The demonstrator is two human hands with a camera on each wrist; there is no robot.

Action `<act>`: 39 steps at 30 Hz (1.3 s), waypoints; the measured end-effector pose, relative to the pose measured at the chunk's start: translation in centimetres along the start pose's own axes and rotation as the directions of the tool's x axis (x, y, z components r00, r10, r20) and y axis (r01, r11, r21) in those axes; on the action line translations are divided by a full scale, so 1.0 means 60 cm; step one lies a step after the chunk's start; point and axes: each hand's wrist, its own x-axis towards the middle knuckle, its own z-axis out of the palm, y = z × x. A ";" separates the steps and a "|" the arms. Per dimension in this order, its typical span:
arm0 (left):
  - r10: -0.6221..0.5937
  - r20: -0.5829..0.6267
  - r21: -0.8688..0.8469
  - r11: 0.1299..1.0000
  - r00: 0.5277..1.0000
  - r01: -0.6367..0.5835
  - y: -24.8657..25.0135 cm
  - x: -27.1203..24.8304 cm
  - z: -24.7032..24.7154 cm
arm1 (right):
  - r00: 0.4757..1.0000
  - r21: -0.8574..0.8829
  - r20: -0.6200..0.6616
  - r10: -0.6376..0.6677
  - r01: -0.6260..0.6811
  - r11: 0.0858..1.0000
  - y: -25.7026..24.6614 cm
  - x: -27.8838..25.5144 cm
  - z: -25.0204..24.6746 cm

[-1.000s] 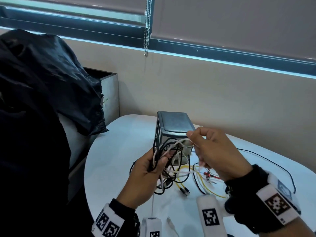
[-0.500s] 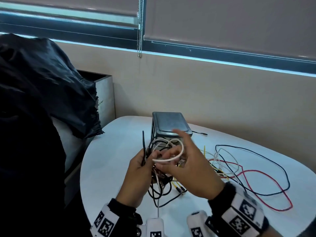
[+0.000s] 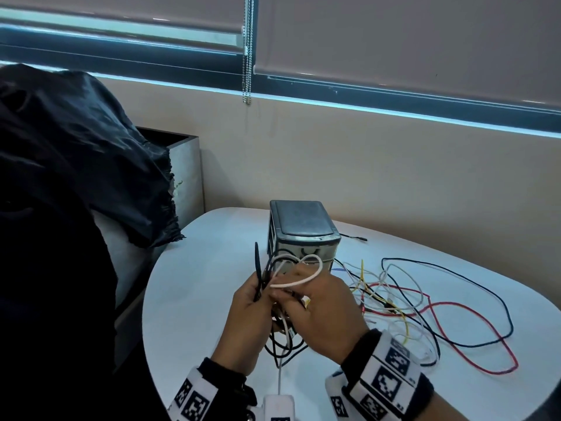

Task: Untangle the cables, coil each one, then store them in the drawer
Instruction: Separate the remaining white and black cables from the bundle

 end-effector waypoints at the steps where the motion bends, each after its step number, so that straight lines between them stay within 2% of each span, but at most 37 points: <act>1: -0.004 -0.008 -0.008 1.000 1.000 0.004 -0.002 0.000 0.001 | 1.000 0.010 -0.030 0.006 -0.005 1.000 0.000 0.000 0.001; 4: 0.024 -0.071 0.053 0.998 0.997 -0.020 -0.014 0.007 -0.001 | 0.978 0.169 -0.166 0.130 -0.102 0.980 0.001 0.010 -0.015; 7: 0.030 -0.112 0.101 0.995 0.993 -0.019 -0.013 0.015 -0.005 | 0.953 0.347 -0.226 0.203 -0.116 0.931 -0.005 0.022 -0.039; 9: -0.055 -0.116 -0.023 0.998 0.992 0.053 -0.002 0.020 -0.011 | 0.926 0.436 -0.263 0.272 -0.137 0.890 -0.003 0.029 -0.045; 11: -0.187 -0.087 -0.227 0.960 0.978 0.164 0.011 0.024 -0.022 | 0.879 0.545 -0.273 0.390 -0.193 0.816 0.006 0.035 -0.052; 13: -0.218 -0.081 -0.294 0.938 0.973 0.186 0.013 0.029 -0.037 | 0.849 0.632 -0.222 0.479 -0.249 0.734 0.014 0.038 -0.059; 14: -0.178 -0.106 -0.196 0.968 0.978 0.154 0.008 0.031 -0.042 | 0.845 0.651 -0.190 0.500 -0.272 0.708 0.015 0.040 -0.062; 15: -0.096 -0.146 -0.025 0.995 0.985 0.094 0.001 0.031 -0.045 | 0.843 0.660 -0.174 0.510 -0.285 0.696 0.014 0.043 -0.066; 17: 0.080 -0.154 0.301 0.953 0.985 -0.031 -0.016 0.030 -0.042 | 0.834 0.674 -0.212 0.509 -0.253 0.694 0.008 0.051 -0.078; 18: 0.108 -0.132 0.379 0.924 0.985 -0.050 -0.024 0.028 -0.039 | 0.826 0.684 -0.253 0.503 -0.214 0.697 0.003 0.057 -0.086; 19: 0.096 -0.109 0.366 0.929 0.989 -0.050 -0.026 0.024 -0.034 | 0.815 0.696 -0.295 0.499 -0.174 0.697 -0.003 0.065 -0.095; 22: -0.038 -0.044 0.102 0.994 0.998 0.042 -0.017 0.015 -0.018 | 0.793 0.726 -0.327 0.514 -0.138 0.674 -0.009 0.078 -0.105; 24: -0.111 0.015 0.011 0.994 0.994 0.111 -0.005 0.008 -0.010 | 0.838 0.685 -0.198 0.508 -0.252 0.684 -0.006 0.075 -0.091; 26: -0.145 0.054 0.021 0.989 0.988 0.144 0.000 0.003 -0.005 | 0.885 0.524 0.010 0.466 -0.402 0.751 0.008 0.063 -0.070; 29: -0.148 0.056 0.036 0.989 0.987 0.146 -0.003 0.001 -0.005 | 0.879 0.365 0.195 0.434 -0.476 0.800 0.030 0.044 -0.046; 32: -0.114 0.056 0.053 0.992 0.992 0.111 -0.009 0.002 -0.009 | 0.869 0.272 0.330 0.370 -0.463 0.844 0.031 0.032 -0.038; 34: -0.109 0.051 0.070 0.992 0.993 0.105 -0.011 0.002 -0.013 | 0.873 0.194 0.342 0.348 -0.428 0.883 0.029 0.026 -0.033; 36: -0.117 0.052 0.048 0.992 0.992 0.115 -0.008 0.002 -0.014 | 0.889 0.132 0.292 0.351 -0.401 0.906 0.029 0.024 -0.033; 39: -0.114 0.037 0.022 0.993 0.993 0.113 -0.001 0.003 -0.016 | 0.895 0.104 0.275 0.351 -0.390 0.915 0.033 0.024 -0.036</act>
